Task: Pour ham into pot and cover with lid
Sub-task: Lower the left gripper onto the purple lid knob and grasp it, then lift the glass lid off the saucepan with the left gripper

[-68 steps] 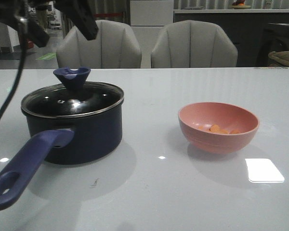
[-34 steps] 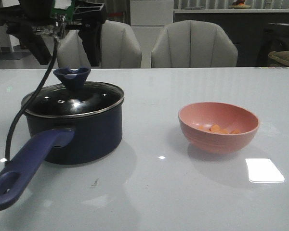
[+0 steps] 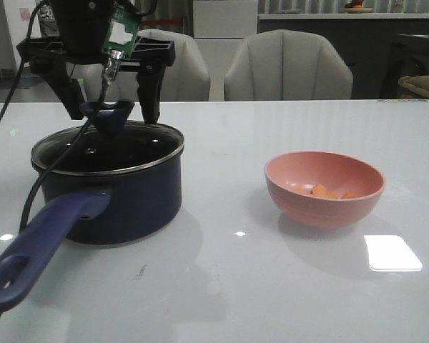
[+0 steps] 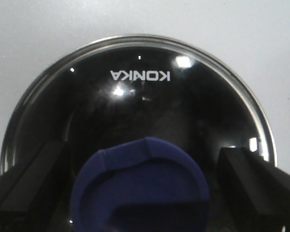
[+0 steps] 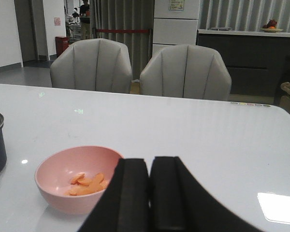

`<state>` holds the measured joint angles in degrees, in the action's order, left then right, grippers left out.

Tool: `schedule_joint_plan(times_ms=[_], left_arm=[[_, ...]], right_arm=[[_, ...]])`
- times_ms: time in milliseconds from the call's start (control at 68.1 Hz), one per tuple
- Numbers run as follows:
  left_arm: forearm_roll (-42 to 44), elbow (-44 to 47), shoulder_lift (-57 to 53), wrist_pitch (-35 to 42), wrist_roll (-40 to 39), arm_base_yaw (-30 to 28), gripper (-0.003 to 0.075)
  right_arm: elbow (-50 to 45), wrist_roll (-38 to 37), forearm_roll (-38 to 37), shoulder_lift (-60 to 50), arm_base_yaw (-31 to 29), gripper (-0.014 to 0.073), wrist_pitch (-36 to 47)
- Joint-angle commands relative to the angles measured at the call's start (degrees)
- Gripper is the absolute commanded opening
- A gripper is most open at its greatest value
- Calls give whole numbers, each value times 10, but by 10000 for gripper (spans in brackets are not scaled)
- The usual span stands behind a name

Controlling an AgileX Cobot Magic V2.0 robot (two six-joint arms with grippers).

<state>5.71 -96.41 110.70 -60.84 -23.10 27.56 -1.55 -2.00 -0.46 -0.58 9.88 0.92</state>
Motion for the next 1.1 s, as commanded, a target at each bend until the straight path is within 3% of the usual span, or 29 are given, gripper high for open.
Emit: schedule_joint_plan(times_ms=[0, 132, 323, 440, 851, 1086], left_arm=[[2, -25, -26, -5, -6, 3, 656], [4, -26, -26, -17, -6, 2, 632], [5, -26, -26, -36, -3, -2, 394], [5, -29, -26, -35, -3, -2, 296], [9, -63, -74, -49, 35, -2, 281], [39, -48, -130, -82, 81, -56, 281]], right_arm=[[3, 7, 0, -11, -3, 137, 51], [3, 7, 0, -11, -3, 137, 51], [3, 7, 0, -11, -3, 137, 51], [3, 7, 0, -11, -3, 137, 51], [3, 7, 0, -11, -3, 137, 51], [3, 7, 0, -11, -3, 137, 51]])
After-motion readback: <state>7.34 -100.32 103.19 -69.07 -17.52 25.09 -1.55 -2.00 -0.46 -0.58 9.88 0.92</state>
